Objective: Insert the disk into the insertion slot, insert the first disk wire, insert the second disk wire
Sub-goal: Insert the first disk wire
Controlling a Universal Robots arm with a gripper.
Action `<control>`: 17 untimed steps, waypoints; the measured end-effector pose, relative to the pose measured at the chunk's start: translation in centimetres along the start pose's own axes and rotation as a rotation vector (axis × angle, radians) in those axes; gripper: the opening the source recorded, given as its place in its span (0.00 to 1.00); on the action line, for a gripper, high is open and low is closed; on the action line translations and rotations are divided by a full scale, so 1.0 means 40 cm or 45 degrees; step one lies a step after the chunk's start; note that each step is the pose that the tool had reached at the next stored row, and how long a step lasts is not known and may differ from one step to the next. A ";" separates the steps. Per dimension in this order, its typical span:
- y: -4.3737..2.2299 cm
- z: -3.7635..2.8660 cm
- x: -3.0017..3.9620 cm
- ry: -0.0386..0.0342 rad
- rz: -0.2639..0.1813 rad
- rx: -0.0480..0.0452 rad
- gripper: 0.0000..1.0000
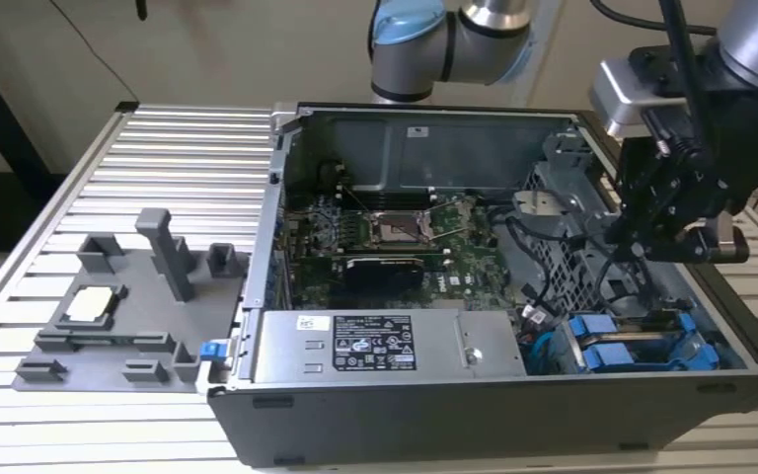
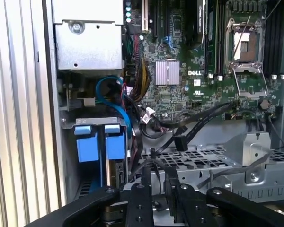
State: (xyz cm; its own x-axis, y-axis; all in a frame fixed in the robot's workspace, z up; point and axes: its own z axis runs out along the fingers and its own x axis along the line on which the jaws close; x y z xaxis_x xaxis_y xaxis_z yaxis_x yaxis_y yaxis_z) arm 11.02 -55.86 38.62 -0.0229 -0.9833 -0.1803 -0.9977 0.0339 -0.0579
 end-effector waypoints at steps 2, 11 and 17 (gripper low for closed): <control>0.011 -0.002 0.000 -0.0298 0.002 -0.003 0.27; 0.052 0.002 -0.036 -0.0442 -0.011 -0.009 0.27; 0.063 0.006 -0.040 0.0319 -0.055 -0.015 0.27</control>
State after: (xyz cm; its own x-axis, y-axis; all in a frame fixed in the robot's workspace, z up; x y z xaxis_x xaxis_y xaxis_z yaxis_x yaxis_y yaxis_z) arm 8.57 -54.15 38.54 0.0190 -0.9880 -0.1532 -0.9985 -0.0109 -0.0534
